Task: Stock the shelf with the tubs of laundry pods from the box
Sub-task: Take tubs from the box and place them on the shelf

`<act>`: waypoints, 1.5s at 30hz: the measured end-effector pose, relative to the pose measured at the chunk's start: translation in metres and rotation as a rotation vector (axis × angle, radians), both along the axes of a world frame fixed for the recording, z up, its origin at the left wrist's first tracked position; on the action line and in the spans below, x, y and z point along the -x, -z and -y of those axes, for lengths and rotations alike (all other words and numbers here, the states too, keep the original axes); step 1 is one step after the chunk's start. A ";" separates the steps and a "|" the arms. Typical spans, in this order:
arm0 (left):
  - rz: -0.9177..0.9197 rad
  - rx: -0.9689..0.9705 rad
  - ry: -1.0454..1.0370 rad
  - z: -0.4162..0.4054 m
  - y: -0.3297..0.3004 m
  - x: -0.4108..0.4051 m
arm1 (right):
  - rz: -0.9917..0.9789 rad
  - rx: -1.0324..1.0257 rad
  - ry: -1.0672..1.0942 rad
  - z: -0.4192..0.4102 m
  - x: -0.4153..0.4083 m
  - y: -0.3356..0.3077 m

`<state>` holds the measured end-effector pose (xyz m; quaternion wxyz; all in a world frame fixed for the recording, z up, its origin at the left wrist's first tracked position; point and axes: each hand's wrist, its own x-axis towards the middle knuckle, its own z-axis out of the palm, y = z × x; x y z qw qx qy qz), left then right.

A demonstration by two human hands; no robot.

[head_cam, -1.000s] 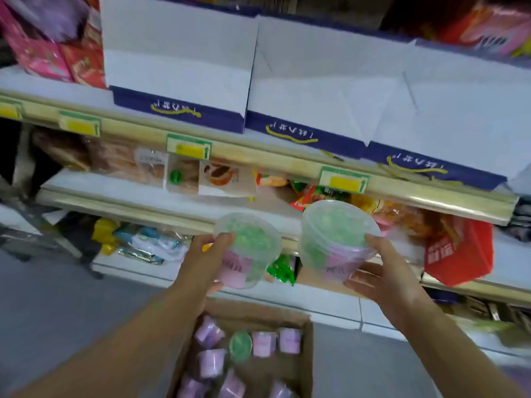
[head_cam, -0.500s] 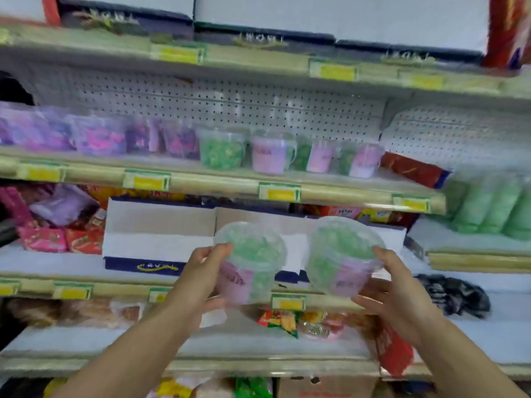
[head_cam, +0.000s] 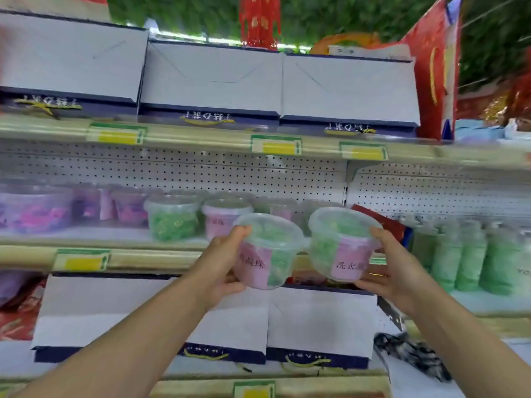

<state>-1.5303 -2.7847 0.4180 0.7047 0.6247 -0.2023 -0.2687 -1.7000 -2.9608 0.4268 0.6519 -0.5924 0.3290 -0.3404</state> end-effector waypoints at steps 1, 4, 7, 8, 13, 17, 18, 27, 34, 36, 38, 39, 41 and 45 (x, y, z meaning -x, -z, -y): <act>-0.009 -0.004 -0.006 0.013 -0.005 0.001 | -0.007 0.008 -0.010 0.011 -0.003 -0.005; -0.030 0.011 -0.060 0.046 -0.014 0.000 | -0.062 0.005 -0.033 0.040 -0.014 -0.014; -0.067 -0.004 -0.108 0.072 -0.019 -0.005 | -0.124 -0.006 -0.065 0.061 -0.025 -0.018; -0.076 -0.002 -0.118 0.079 -0.019 -0.006 | -0.137 0.001 -0.081 0.067 -0.027 -0.018; 0.023 0.006 -0.103 0.097 -0.007 -0.014 | -0.233 0.188 -0.148 0.083 -0.029 -0.010; 0.564 -0.391 -0.317 0.099 0.006 -0.025 | -0.441 0.725 -0.059 0.088 -0.033 0.004; 0.683 -0.482 -0.400 0.099 0.006 -0.028 | -0.464 0.814 -0.042 0.090 -0.036 0.006; 1.175 -0.598 -0.438 0.115 0.000 -0.033 | -0.410 0.934 0.043 0.111 -0.067 0.001; 1.398 -0.828 -0.525 0.132 0.001 -0.047 | -0.586 1.038 0.164 0.120 -0.086 0.002; 1.466 -0.887 -0.543 0.131 0.002 -0.049 | -0.617 1.089 0.190 0.120 -0.086 0.003; 1.489 -0.909 -0.544 0.131 0.001 -0.050 | -0.615 1.090 0.178 0.120 -0.090 0.006; 1.490 -0.916 -0.541 0.131 0.000 -0.050 | -0.625 1.093 0.169 0.121 -0.092 0.007; 1.493 -0.927 -0.539 0.130 0.000 -0.050 | -0.677 1.119 0.155 0.119 -0.093 0.011; 1.519 -0.891 -0.516 0.120 0.006 -0.044 | -0.842 1.272 0.187 0.105 -0.083 0.017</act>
